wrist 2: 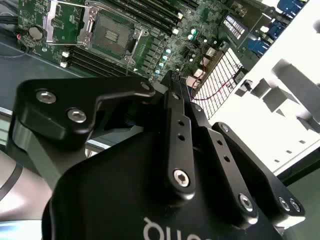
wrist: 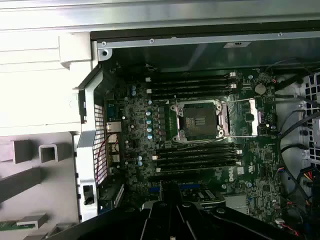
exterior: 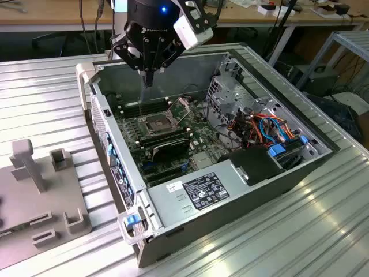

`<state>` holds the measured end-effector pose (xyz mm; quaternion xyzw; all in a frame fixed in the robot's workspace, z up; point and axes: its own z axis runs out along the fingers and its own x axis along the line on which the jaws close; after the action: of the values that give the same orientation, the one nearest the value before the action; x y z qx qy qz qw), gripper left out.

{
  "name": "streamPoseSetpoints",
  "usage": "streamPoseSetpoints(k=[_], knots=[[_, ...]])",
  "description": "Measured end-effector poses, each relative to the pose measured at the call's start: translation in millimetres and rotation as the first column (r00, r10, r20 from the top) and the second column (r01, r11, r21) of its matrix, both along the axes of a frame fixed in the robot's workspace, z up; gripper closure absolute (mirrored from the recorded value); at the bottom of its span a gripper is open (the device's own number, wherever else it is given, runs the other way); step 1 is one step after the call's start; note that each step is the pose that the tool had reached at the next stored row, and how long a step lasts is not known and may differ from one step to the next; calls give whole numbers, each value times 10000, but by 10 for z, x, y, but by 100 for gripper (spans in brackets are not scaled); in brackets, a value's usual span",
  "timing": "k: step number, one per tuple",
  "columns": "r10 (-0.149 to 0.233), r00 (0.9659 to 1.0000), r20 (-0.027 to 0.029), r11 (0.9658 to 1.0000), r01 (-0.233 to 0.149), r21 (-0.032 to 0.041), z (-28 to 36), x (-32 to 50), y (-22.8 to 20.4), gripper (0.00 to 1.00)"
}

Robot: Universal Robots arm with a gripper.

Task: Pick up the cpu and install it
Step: 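Reach for the cpu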

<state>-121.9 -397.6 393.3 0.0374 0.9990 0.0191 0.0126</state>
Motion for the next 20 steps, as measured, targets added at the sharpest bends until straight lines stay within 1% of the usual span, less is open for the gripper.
streamPoseSetpoints(k=[10, 20], knots=[[-1, 10000, 1, 10000, 1, -5, 0, -18, 2, 89], [0, 10000, 0, 10000, 0, -5, 0, -112, 2, 89]])
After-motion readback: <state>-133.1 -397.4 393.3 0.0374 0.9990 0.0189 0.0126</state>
